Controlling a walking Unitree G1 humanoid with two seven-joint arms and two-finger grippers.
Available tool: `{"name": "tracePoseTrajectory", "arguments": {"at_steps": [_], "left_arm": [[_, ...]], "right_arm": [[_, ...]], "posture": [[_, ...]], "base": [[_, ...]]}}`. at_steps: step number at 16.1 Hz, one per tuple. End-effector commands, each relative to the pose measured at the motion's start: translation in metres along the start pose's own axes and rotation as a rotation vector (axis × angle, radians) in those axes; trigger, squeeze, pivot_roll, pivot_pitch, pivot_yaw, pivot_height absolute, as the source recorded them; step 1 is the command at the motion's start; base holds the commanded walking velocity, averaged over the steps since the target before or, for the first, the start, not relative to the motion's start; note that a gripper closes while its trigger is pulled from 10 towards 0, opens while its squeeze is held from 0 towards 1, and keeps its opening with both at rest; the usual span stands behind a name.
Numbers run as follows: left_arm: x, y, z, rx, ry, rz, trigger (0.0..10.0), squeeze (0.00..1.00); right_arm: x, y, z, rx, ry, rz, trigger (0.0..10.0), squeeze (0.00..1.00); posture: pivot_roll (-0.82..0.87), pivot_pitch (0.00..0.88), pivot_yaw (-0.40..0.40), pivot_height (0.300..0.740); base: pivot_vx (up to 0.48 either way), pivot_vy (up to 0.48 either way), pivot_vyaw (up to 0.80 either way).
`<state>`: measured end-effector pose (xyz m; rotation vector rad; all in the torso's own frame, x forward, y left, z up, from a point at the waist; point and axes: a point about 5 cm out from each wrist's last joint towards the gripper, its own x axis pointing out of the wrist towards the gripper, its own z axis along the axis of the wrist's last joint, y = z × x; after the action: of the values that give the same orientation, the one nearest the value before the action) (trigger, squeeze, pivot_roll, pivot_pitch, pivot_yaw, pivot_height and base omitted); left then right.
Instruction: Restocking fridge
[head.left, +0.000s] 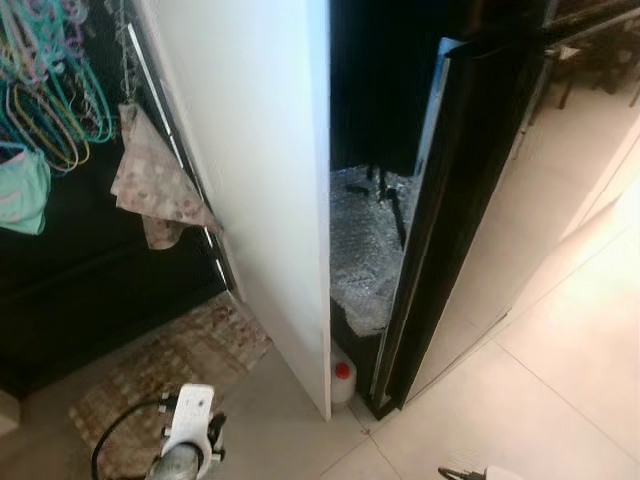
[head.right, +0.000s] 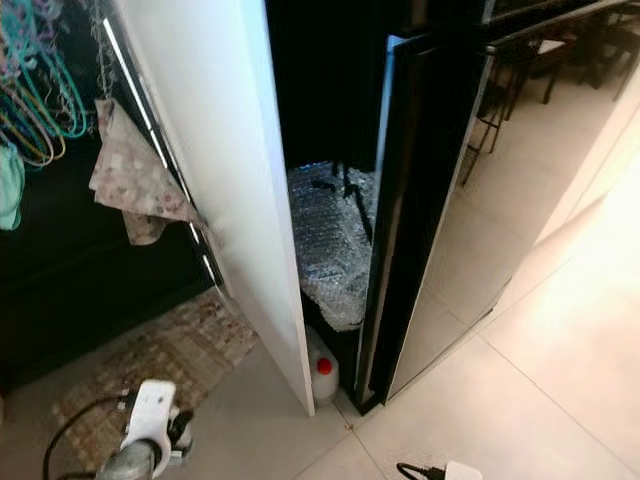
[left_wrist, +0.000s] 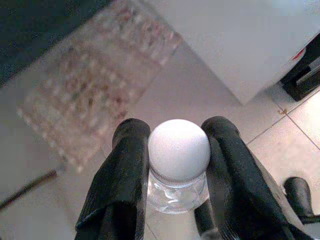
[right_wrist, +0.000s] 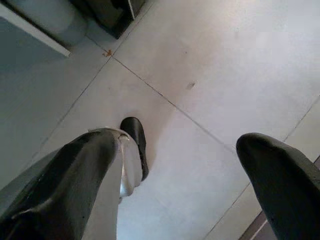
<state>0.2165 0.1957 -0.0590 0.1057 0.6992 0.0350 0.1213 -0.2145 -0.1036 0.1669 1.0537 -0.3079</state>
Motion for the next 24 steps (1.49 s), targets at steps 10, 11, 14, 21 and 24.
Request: {"name": "tracePoseTrajectory", "arguments": {"at_steps": [10,11,14,21,24], "left_arm": [[-0.003,0.012,-0.007,-0.007,0.030,0.046,10.0,0.00],[-0.003,0.013,-0.009,-0.012,0.033,0.052,10.0,0.00],[-0.005,0.014,-0.013,-0.019,0.043,0.061,10.0,0.00],[-0.004,0.011,-0.011,-0.041,0.039,0.063,10.0,0.00],[-0.004,0.013,-0.011,-0.045,0.042,0.066,10.0,0.00]], "right_arm": [[0.003,0.004,0.011,0.009,0.004,0.013,10.0,0.00],[0.002,0.003,0.010,0.010,0.007,0.007,10.0,0.00],[0.002,0.001,0.011,-0.007,0.002,0.006,10.0,0.00],[0.004,0.004,0.019,0.004,-0.014,0.010,10.0,0.00],[0.004,0.006,0.018,-0.002,-0.010,0.007,10.0,0.00]], "posture": [[-0.02,0.000,0.033,0.740],[-0.03,0.000,0.034,0.740],[-0.02,0.000,0.031,0.740],[-0.02,0.000,0.026,0.740],[-0.02,0.000,0.029,0.740]], "base": [[0.000,0.000,-0.07],[0.000,0.000,-0.74],[0.000,0.000,-0.42],[0.000,0.139,-0.30],[0.000,0.298,-0.70]]}}
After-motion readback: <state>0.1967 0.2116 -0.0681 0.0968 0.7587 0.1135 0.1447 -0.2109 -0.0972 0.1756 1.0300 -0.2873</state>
